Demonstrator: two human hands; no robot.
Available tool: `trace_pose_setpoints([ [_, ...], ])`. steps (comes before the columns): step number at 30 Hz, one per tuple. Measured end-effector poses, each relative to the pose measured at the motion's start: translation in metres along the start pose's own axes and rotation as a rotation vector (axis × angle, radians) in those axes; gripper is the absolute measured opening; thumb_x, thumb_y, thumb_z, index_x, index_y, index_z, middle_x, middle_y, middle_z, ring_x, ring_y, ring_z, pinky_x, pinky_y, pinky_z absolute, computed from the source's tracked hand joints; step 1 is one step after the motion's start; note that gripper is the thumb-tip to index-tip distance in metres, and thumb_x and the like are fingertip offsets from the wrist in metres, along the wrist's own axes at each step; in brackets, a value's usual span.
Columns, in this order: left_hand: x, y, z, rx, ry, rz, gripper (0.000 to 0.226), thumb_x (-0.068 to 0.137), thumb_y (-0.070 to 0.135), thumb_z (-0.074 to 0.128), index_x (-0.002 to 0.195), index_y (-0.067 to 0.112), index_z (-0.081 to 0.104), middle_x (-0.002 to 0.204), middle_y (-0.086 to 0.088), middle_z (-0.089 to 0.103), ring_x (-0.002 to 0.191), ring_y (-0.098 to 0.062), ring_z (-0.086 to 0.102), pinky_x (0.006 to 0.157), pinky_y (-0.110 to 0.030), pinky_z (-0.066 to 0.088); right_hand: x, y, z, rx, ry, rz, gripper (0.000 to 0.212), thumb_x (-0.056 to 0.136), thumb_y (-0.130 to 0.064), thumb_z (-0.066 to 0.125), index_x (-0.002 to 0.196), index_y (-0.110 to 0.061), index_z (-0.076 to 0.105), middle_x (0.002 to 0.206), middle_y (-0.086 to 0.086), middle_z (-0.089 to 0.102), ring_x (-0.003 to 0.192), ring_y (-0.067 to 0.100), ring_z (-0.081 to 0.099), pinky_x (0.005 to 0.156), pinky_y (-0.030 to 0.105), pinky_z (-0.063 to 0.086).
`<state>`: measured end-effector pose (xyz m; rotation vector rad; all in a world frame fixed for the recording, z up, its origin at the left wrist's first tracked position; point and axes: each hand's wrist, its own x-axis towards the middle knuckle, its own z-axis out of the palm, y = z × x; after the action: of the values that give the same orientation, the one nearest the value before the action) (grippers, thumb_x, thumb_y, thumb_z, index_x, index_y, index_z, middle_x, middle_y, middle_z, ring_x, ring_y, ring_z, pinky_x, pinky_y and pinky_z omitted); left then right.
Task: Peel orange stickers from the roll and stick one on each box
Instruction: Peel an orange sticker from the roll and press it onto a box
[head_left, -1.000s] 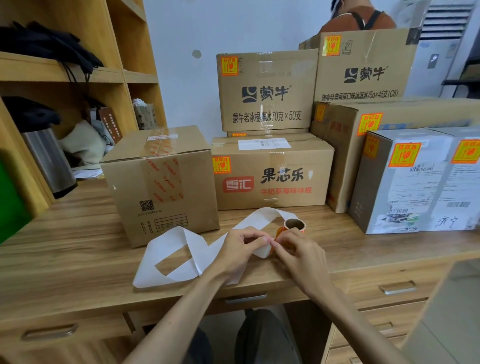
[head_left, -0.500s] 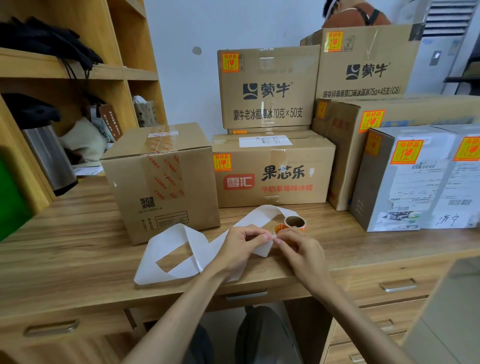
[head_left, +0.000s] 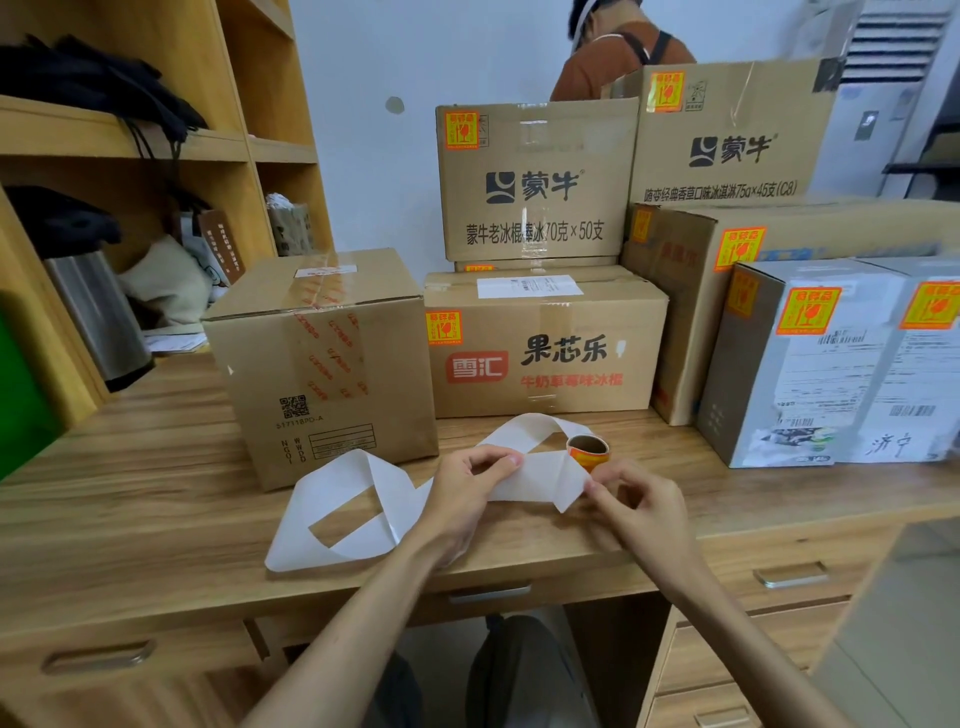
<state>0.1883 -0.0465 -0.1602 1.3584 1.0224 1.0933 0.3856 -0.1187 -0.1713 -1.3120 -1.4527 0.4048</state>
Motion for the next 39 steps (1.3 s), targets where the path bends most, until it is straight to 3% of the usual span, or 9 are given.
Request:
trace_pose_setpoints([
  [4, 0.0, 0.001, 0.0, 0.0, 0.002, 0.001, 0.011, 0.094, 0.021, 0.071, 0.092, 0.019, 0.081, 0.106, 0.006, 0.071, 0.107, -0.013, 0.059, 0.079, -0.021, 0.05, -0.002, 0.0, -0.015, 0.074, 0.004, 0.066, 0.022, 0.089, -0.014, 0.071, 0.071, -0.027, 0.07, 0.067, -0.007, 0.062, 0.059, 0.009, 0.045, 0.057, 0.028, 0.037],
  [7, 0.001, 0.001, 0.001, 0.003, 0.003, -0.001, 0.011, 0.094, 0.02, 0.071, 0.092, 0.019, 0.081, 0.104, 0.008, 0.071, 0.105, -0.011, 0.059, 0.08, -0.02, 0.051, -0.003, 0.0, -0.023, 0.13, 0.048, 0.12, 0.027, 0.087, -0.006, 0.069, 0.067, -0.025, 0.068, 0.062, 0.004, 0.059, 0.059, 0.009, 0.047, 0.054, 0.024, 0.036],
  [12, 0.002, 0.003, 0.002, 0.017, 0.036, 0.031, 0.009, 0.094, 0.019, 0.071, 0.098, 0.021, 0.079, 0.096, 0.006, 0.074, 0.103, -0.008, 0.063, 0.079, -0.017, 0.05, 0.001, -0.011, -0.036, 0.299, 0.114, 0.124, 0.019, 0.086, 0.009, 0.062, 0.07, -0.001, 0.062, 0.049, -0.003, 0.045, 0.049, 0.01, 0.037, 0.054, 0.029, 0.028],
  [16, 0.005, 0.01, 0.002, 0.056, 0.02, 0.116, 0.012, 0.093, 0.012, 0.072, 0.101, 0.019, 0.067, 0.094, -0.001, 0.071, 0.095, -0.012, 0.065, 0.09, -0.032, 0.053, 0.012, -0.029, -0.035, 0.221, 0.109, 0.059, 0.017, 0.09, 0.0, 0.064, 0.074, -0.005, 0.066, 0.055, -0.01, 0.06, 0.052, 0.0, 0.049, 0.055, 0.013, 0.036],
  [21, 0.006, 0.028, -0.003, 0.214, -0.041, 0.267, 0.002, 0.092, 0.017, 0.072, 0.093, 0.016, 0.07, 0.098, 0.004, 0.069, 0.094, -0.006, 0.062, 0.088, -0.029, 0.049, 0.028, -0.046, -0.019, 0.088, 0.111, 0.0, 0.013, 0.092, -0.02, 0.067, 0.08, -0.02, 0.069, 0.075, -0.006, 0.069, 0.064, 0.013, 0.059, 0.057, 0.038, 0.049],
  [24, 0.004, 0.041, -0.005, 0.204, -0.032, 0.281, 0.004, 0.093, 0.02, 0.072, 0.094, 0.019, 0.076, 0.1, 0.007, 0.072, 0.095, -0.006, 0.065, 0.084, -0.024, 0.052, 0.036, -0.06, -0.005, 0.14, 0.106, -0.025, 0.012, 0.094, -0.017, 0.065, 0.083, -0.018, 0.069, 0.079, -0.004, 0.071, 0.071, 0.016, 0.067, 0.063, 0.038, 0.056],
  [31, 0.001, 0.064, -0.011, -0.018, 0.275, 0.35, 0.01, 0.089, 0.019, 0.076, 0.089, 0.01, 0.07, 0.085, -0.005, 0.068, 0.078, -0.008, 0.062, 0.075, -0.024, 0.053, 0.051, -0.076, 0.023, 0.125, 0.083, -0.052, 0.013, 0.095, -0.017, 0.064, 0.082, -0.015, 0.066, 0.066, -0.008, 0.065, 0.061, 0.009, 0.06, 0.053, 0.014, 0.045],
  [34, -0.002, 0.07, -0.016, 0.044, 0.363, 0.421, 0.015, 0.087, 0.022, 0.079, 0.083, 0.01, 0.07, 0.081, -0.007, 0.067, 0.073, -0.006, 0.059, 0.068, -0.018, 0.049, 0.056, -0.08, 0.032, 0.049, 0.149, -0.113, 0.012, 0.093, -0.017, 0.066, 0.081, -0.017, 0.065, 0.071, -0.002, 0.065, 0.062, 0.013, 0.059, 0.052, 0.02, 0.043],
  [39, -0.006, 0.077, -0.02, 0.116, 0.233, 0.371, 0.013, 0.088, 0.037, 0.076, 0.086, 0.025, 0.081, 0.089, 0.005, 0.076, 0.088, -0.008, 0.069, 0.076, -0.018, 0.053, 0.056, -0.079, 0.044, -0.418, 0.207, -0.482, 0.01, 0.092, -0.022, 0.066, 0.084, -0.018, 0.06, 0.081, -0.01, 0.06, 0.06, 0.009, 0.055, 0.047, 0.027, 0.045],
])
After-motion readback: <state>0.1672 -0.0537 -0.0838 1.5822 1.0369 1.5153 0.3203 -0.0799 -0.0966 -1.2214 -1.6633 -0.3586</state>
